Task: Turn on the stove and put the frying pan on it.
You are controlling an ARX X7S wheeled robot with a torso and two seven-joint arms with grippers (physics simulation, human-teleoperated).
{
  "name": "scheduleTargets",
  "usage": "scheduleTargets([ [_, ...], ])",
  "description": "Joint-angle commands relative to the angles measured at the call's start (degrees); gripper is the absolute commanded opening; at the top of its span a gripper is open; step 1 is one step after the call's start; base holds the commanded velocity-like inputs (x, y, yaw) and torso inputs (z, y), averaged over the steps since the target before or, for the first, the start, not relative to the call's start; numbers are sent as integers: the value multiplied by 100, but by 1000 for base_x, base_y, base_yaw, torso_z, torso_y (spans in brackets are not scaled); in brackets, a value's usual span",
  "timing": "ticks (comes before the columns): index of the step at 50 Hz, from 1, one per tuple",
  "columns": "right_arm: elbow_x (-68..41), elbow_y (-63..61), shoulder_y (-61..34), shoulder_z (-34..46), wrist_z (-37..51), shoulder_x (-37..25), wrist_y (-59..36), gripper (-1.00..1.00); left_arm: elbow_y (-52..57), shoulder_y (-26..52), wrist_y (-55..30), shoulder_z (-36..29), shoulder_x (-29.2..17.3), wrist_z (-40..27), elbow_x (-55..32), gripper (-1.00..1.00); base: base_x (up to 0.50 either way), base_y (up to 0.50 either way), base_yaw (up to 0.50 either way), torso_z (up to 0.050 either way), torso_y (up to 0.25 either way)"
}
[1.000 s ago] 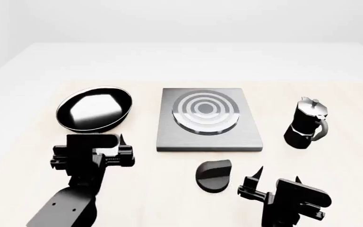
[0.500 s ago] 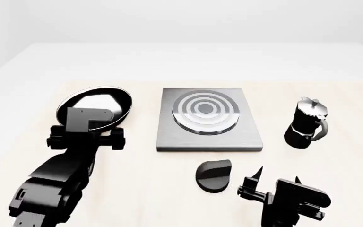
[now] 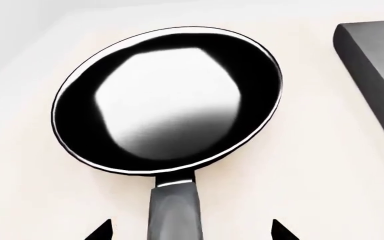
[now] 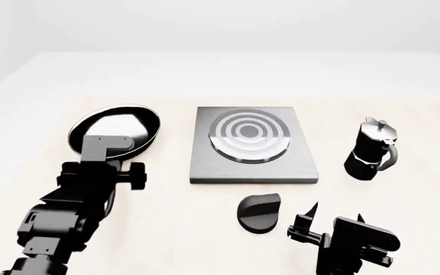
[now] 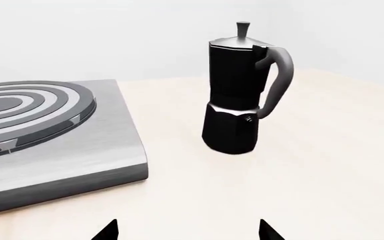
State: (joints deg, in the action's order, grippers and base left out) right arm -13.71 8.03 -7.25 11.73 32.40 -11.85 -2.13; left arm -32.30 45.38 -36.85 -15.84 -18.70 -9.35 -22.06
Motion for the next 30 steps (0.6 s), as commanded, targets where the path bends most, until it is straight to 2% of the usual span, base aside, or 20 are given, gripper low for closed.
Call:
scheduleTargets([
  [1, -13, 16, -11, 28, 19, -15, 8, 100, -631, 225, -8, -10, 47, 62, 22, 100, 0, 0, 0, 0, 0],
  [30, -40, -10, -17, 105, 69, -58, -13, 100, -1674, 637, -64, 89, 217, 137, -66, 100, 0, 0, 0, 0, 0],
])
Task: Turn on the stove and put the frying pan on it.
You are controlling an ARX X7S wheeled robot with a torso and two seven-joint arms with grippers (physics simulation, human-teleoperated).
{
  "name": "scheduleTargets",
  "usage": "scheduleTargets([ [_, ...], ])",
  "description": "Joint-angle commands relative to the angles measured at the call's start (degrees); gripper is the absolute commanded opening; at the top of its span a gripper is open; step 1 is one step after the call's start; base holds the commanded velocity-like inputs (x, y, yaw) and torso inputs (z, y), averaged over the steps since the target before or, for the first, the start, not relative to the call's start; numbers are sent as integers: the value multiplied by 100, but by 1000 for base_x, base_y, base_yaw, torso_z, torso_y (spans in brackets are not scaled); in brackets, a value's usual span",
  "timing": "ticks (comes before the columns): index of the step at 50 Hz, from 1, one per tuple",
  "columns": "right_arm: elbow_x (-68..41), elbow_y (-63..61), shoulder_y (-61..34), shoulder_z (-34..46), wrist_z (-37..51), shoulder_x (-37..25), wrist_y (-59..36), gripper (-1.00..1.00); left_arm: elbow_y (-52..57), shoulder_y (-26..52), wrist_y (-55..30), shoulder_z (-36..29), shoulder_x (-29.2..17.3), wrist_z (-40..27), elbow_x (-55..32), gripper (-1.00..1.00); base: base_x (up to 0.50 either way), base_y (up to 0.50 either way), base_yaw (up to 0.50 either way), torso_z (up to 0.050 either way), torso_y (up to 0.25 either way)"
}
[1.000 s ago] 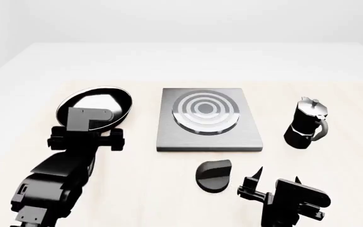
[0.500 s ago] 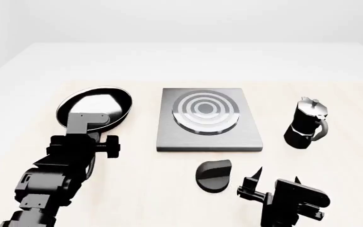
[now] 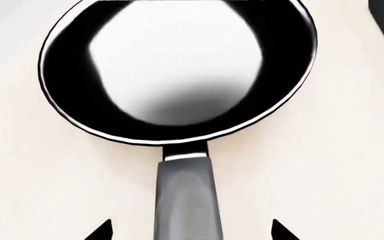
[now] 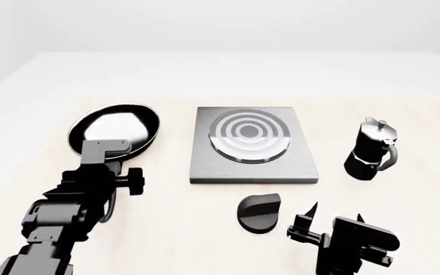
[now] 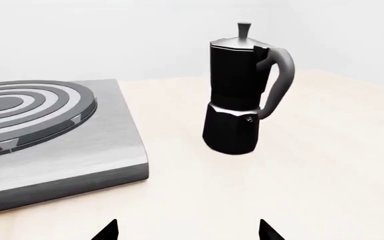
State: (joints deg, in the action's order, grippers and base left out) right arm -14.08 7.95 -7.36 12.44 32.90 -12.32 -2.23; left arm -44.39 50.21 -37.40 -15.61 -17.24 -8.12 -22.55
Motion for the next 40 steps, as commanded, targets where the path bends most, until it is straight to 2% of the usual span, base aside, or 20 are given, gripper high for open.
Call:
scheduleTargets([
  [1, -5, -4, -5, 36, 20, -12, -4, 100, -510, 168, -9, 68, 78, 3, -13, 100, 0, 0, 0, 0, 0],
  [16, -26, 63, -28, 63, 24, -28, 46, 100, -1086, 285, 119, 38, 148, 26, 48, 100, 0, 0, 0, 0, 0],
  [26, -49, 56, -16, 76, 32, -50, 59, 100, -996, 245, -18, 12, 131, -28, 49, 100, 0, 0, 0, 0, 0],
  [40, -82, 73, -26, 94, 45, -59, 84, 100, -1518, 355, 258, -73, 238, 100, 139, 100, 0, 0, 0, 0, 0],
])
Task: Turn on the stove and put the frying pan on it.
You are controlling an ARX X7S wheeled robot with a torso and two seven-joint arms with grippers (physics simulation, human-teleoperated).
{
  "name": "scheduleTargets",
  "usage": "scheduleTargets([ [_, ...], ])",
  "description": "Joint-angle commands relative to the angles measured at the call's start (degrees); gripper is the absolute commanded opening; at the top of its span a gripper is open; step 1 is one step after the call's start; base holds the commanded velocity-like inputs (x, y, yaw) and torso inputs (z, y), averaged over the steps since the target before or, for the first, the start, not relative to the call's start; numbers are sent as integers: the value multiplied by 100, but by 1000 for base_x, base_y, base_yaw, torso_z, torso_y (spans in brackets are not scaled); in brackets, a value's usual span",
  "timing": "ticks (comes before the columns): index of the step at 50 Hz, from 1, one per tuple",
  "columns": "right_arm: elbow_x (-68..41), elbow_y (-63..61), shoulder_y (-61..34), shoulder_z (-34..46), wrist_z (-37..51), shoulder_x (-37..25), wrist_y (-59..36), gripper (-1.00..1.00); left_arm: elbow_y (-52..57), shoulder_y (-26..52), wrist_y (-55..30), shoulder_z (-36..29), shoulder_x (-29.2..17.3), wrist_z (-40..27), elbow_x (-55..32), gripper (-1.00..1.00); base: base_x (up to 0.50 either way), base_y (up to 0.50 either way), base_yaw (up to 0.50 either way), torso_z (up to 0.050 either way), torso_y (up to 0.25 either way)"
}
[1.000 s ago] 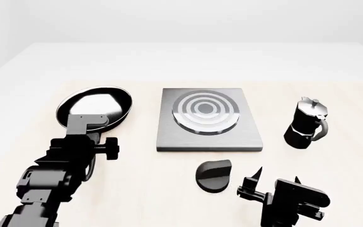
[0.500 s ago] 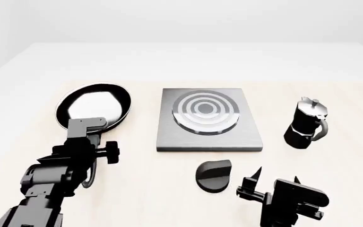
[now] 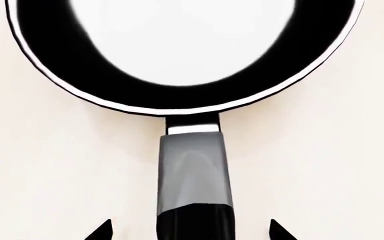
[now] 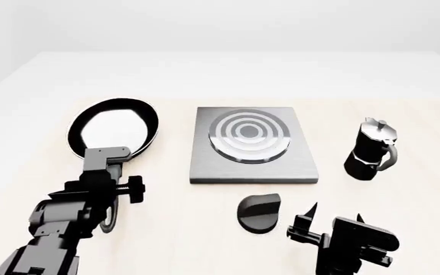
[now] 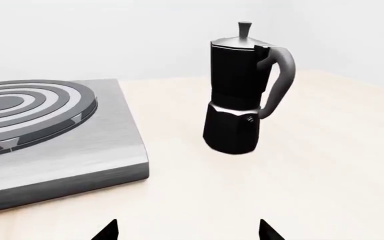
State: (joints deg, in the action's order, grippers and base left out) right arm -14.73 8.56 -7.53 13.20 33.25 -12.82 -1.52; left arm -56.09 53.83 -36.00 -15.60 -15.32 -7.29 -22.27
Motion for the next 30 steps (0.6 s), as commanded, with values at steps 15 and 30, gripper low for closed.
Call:
scheduleTargets([
  [15, -37, -50, -15, 55, 56, -25, -42, 100, -491, 7, 184, -62, 66, 73, 91, -100, 0, 0, 0, 0, 0],
  [30, -59, -46, -11, 94, 58, -53, -46, 100, 2590, -556, -1100, -19, -346, -332, -311, -100, 0, 0, 0, 0, 0],
])
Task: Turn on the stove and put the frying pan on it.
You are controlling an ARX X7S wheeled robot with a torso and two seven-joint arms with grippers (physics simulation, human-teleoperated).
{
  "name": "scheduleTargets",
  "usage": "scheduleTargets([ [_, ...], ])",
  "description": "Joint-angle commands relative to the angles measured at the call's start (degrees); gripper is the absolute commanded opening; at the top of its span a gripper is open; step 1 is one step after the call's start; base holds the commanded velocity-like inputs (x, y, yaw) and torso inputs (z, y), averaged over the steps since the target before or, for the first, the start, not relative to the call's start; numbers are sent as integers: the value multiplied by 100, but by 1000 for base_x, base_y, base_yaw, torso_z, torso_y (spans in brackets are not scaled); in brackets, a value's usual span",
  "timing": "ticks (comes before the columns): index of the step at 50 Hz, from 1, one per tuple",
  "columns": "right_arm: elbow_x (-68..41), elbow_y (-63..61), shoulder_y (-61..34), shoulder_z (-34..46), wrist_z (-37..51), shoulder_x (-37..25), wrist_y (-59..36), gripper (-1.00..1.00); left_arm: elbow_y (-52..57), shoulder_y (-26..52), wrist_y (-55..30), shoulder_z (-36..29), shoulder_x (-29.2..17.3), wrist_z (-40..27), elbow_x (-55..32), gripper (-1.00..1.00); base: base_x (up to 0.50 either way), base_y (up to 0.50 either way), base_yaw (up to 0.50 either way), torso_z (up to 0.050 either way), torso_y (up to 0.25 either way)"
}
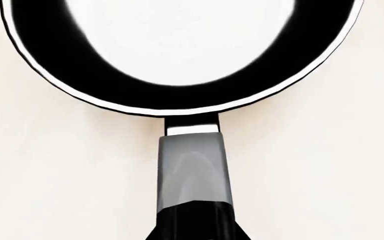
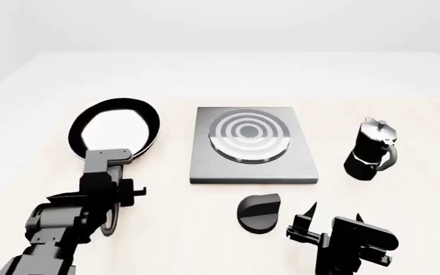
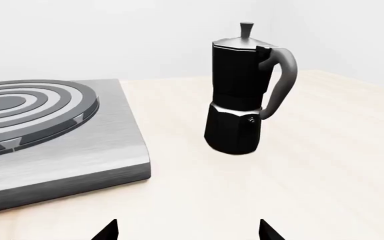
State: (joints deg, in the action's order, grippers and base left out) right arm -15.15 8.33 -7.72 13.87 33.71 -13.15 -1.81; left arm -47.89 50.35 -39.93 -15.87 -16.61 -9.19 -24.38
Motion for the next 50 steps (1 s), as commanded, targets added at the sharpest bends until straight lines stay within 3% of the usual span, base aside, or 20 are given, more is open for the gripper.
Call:
scheduleTargets([
  [1, -19, -24, 8, 27, 15, -21, -19, 100, 1964, -225, -807, -14, -239, -161, -123, -100, 0, 0, 0, 0, 0],
  [17, -54, 13, -17, 56, 9, -35, 2, 100, 2942, 206, -1467, -522, -242, 18, -177, -100, 0, 0, 0, 0, 1],
  [37, -83, 14, -33, 98, 17, -63, 2, 100, 2240, 1302, -1590, -1157, 343, 496, -60, -100, 0, 0, 0, 0, 2],
  [50, -112, 3, -34, 123, 9, -88, 2, 100, 2009, 1364, -1448, -1368, 670, 443, 36, -100, 0, 0, 0, 0, 2],
])
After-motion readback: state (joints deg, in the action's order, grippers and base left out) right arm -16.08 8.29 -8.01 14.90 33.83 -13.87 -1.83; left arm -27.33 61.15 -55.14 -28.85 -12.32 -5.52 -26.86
